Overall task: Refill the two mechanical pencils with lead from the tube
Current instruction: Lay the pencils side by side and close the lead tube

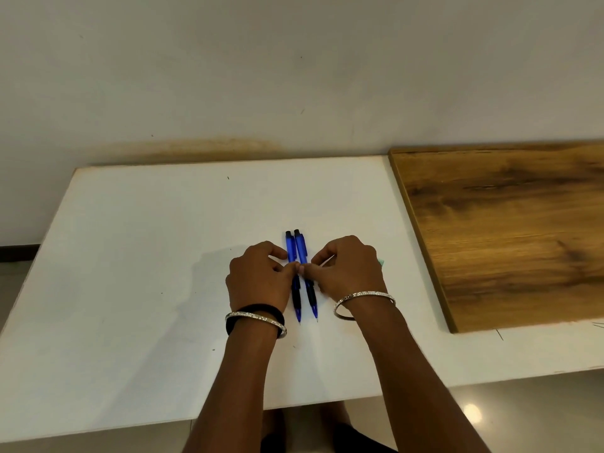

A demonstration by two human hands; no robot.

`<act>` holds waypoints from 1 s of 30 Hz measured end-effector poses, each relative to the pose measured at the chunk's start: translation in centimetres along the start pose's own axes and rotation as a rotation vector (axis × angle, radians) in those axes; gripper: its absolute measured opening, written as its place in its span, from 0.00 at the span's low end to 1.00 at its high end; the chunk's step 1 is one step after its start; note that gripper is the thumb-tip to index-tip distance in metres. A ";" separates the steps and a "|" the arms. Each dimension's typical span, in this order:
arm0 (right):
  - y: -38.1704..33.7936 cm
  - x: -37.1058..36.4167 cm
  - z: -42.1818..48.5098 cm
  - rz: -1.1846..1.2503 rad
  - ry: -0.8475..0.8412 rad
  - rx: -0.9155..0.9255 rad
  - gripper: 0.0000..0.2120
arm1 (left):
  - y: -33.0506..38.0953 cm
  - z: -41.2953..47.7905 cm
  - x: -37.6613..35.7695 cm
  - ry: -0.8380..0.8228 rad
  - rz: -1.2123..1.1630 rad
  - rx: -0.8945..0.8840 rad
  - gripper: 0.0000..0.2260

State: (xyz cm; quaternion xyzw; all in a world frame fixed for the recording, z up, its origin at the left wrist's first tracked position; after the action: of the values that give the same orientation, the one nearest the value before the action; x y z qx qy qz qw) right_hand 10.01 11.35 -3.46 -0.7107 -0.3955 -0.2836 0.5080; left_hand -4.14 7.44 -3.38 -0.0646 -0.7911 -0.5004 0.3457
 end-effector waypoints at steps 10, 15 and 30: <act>-0.1 -0.6 -0.2 -0.054 -0.020 -0.039 0.14 | -0.1 0.0 -0.2 0.026 0.021 -0.013 0.12; 0.0 -0.5 -0.2 -0.034 -0.025 -0.026 0.14 | -0.1 0.1 -0.2 0.011 0.014 -0.003 0.12; 2.2 2.9 0.5 0.175 0.130 -0.102 0.11 | 0.6 -0.2 1.1 0.154 -0.035 -0.111 0.07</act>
State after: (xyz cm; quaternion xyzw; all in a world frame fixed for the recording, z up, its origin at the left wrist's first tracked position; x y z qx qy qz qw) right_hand 13.39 12.20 -2.34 -0.7475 -0.2834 -0.3032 0.5186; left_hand -4.64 7.30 -2.20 -0.0312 -0.7343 -0.5528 0.3928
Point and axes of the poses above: each hand's wrist, its own z-axis towards the middle knuckle, its own x-axis out of the back of the hand, y = z × x, the point moved 6 cm from there along z, towards the middle knuckle, and after that the axes turned 7 degrees about -z, right-handed, at the moved point
